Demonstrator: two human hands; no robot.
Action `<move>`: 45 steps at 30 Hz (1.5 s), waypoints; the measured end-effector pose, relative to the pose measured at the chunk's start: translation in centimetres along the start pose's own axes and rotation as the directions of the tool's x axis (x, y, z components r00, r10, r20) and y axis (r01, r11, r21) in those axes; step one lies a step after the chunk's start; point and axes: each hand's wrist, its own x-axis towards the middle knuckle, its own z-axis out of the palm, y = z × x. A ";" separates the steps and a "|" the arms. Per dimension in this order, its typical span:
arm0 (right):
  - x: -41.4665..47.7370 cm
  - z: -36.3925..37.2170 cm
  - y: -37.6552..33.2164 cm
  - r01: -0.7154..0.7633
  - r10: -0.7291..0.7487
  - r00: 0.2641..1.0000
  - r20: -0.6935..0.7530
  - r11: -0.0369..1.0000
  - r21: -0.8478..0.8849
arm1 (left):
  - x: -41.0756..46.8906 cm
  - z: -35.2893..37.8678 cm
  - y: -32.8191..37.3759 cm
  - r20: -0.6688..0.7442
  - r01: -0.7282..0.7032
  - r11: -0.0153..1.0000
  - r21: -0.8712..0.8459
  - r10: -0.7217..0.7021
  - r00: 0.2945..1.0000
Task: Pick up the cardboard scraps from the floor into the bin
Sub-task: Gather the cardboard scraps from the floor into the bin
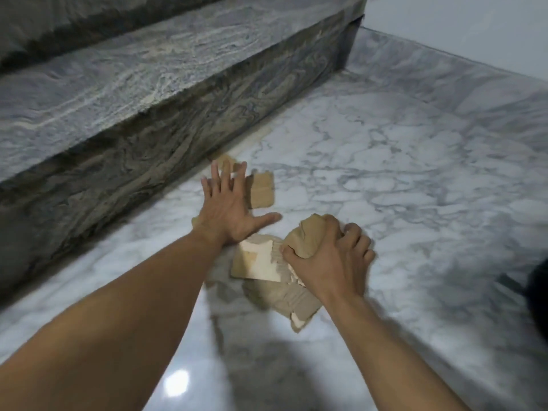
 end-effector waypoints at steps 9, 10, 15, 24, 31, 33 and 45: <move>5.4 -2.0 0.6 -0.079 0.073 0.959 0.273 0.997 0.011 | 1.5 -0.1 -0.5 0.021 -0.045 0.999 -0.012 0.045 0.999; 5.5 -2.3 0.9 -0.090 0.077 0.950 0.303 0.996 0.030 | 0.2 -0.1 0.2 0.022 -0.055 0.998 -0.029 0.055 0.998; 5.2 -4.3 3.5 -0.122 0.072 0.897 0.436 0.989 0.089 | -7.8 0.8 4.7 0.023 -0.109 0.993 -0.049 0.110 0.994; 1.4 -7.3 12.4 -0.301 0.222 0.917 0.331 0.930 0.211 | -10.4 2.5 9.0 -0.020 -0.154 0.986 0.059 0.155 0.988; 1.1 -9.2 15.8 -0.338 0.291 0.927 0.236 0.921 0.193 | -9.9 2.6 9.4 -0.019 -0.168 0.981 0.092 0.171 0.985; 1.1 -9.8 15.8 -0.344 0.297 0.926 0.232 0.918 0.200 | -9.8 2.6 9.6 -0.048 -0.165 0.981 0.105 0.171 0.984; -1.2 -10.7 13.1 -0.297 0.246 0.941 0.234 0.931 0.214 | -11.1 3.1 10.9 -0.138 -0.166 0.946 -0.278 0.132 0.982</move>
